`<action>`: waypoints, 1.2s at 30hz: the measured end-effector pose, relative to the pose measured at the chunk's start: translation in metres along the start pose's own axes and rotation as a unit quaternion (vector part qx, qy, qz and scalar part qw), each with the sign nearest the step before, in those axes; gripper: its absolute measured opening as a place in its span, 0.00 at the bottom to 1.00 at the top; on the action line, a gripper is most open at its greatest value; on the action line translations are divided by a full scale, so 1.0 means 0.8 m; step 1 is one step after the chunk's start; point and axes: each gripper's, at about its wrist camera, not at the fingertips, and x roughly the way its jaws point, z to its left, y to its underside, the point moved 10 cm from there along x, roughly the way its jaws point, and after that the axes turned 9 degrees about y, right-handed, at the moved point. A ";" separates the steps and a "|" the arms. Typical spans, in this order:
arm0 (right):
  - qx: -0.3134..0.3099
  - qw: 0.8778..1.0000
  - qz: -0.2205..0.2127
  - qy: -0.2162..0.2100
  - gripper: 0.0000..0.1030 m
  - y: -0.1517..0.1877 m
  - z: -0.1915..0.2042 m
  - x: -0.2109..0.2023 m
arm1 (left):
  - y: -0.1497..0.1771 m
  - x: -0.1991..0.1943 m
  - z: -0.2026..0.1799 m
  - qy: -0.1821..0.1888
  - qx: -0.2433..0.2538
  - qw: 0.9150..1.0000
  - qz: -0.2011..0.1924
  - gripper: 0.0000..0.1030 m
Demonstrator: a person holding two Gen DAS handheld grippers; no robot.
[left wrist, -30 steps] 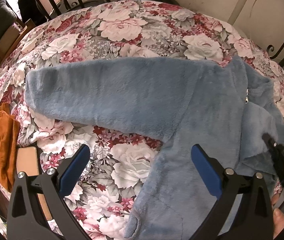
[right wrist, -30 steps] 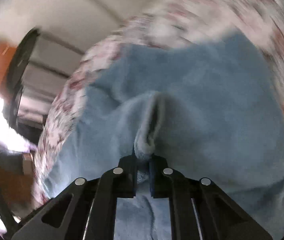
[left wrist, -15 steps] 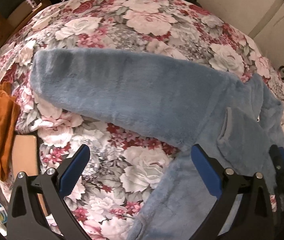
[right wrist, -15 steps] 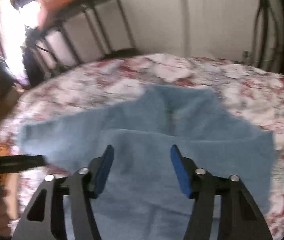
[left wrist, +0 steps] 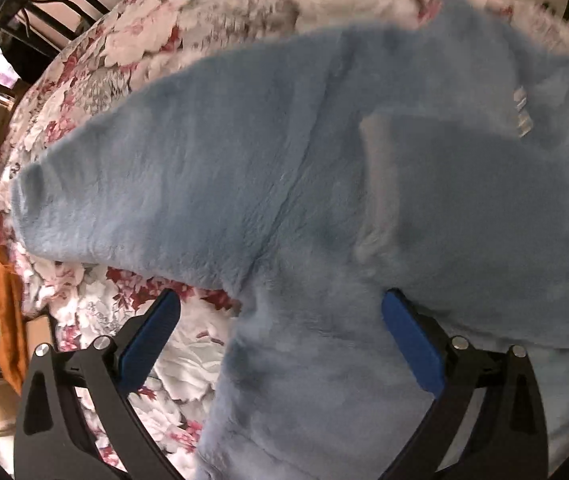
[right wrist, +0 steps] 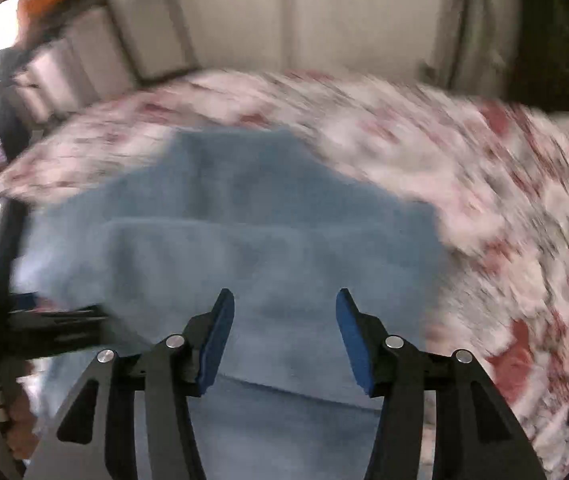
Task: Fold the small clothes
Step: 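Fold the held sleeve across the jacket front with the right gripper, then move the left gripper to the other sleeve cuff and grasp it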
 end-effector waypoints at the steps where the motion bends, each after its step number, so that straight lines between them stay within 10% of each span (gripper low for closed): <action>1: 0.013 1.000 0.027 0.001 0.42 0.012 -0.015 0.021 | 0.004 0.010 0.000 -0.004 0.002 1.000 0.010 0.96; 8: 0.118 0.990 -0.012 -0.073 0.31 -0.029 -0.039 0.000 | 0.002 0.008 -0.001 -0.011 0.010 1.000 0.002 0.96; 15: 0.095 0.994 0.034 -0.032 0.37 -0.022 -0.040 0.058 | 0.004 0.017 -0.006 -0.015 0.019 1.000 0.003 0.96; 21: 0.082 0.996 -0.031 -0.024 0.38 -0.026 -0.031 -0.020 | -0.008 -0.001 0.018 -0.003 -0.010 1.000 -0.014 0.96; 27: -0.015 0.998 0.053 0.018 0.54 0.033 0.000 0.032 | -0.007 -0.005 0.065 0.002 -0.043 0.999 -0.006 0.96; 36: 0.138 0.976 0.017 -0.171 0.75 0.002 -0.021 -0.100 | 0.005 -0.009 0.250 0.065 -0.227 0.972 -0.001 0.96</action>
